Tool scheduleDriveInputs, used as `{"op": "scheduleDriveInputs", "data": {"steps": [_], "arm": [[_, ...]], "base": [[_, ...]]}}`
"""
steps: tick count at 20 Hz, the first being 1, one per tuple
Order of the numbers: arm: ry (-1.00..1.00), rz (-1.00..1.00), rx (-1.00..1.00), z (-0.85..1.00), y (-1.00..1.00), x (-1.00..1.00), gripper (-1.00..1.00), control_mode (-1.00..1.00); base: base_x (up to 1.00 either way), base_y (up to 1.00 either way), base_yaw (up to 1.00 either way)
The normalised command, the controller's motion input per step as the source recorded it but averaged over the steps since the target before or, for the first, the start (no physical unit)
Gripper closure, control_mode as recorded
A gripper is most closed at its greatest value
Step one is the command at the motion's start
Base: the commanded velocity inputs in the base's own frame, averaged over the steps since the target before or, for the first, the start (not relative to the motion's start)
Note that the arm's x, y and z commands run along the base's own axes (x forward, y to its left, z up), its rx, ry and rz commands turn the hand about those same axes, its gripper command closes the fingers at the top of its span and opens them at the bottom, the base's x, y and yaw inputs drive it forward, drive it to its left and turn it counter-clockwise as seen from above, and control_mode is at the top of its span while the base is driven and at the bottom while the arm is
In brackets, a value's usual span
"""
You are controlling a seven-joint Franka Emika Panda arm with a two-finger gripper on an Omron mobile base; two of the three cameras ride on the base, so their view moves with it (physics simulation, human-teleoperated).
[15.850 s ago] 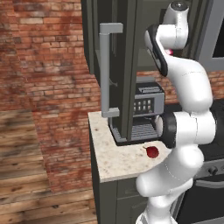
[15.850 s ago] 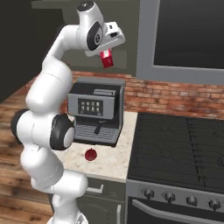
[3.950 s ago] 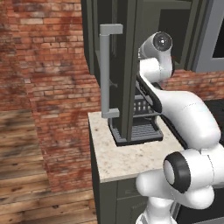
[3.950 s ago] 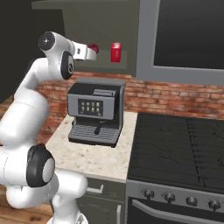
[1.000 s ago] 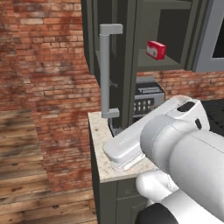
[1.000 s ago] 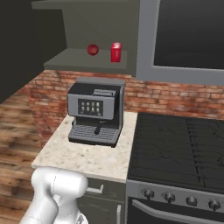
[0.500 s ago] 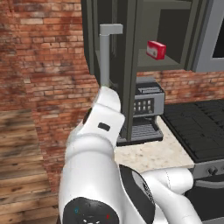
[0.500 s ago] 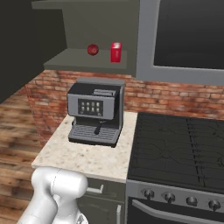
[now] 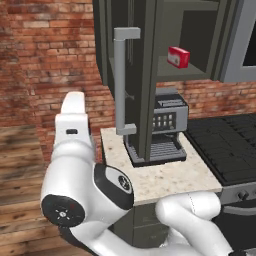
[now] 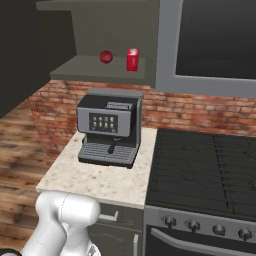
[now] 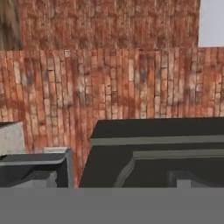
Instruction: Pick the pear, boxed food from the counter and place them in the cabinet. Then close the cabinet.
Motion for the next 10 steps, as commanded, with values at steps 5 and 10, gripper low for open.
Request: {"op": "scheduleDriveInputs", "data": {"steps": [5, 10], "arm": [[-0.02, -0.02, -0.35, -0.14, 0.21, 0.79, -1.0, -1.0], [-0.07, -0.09, -0.32, 0.0, -0.02, 0.02, -1.0, -1.0]], "base": [[0.0, 0.0, 0.0], [0.0, 0.0, 0.0]]}}
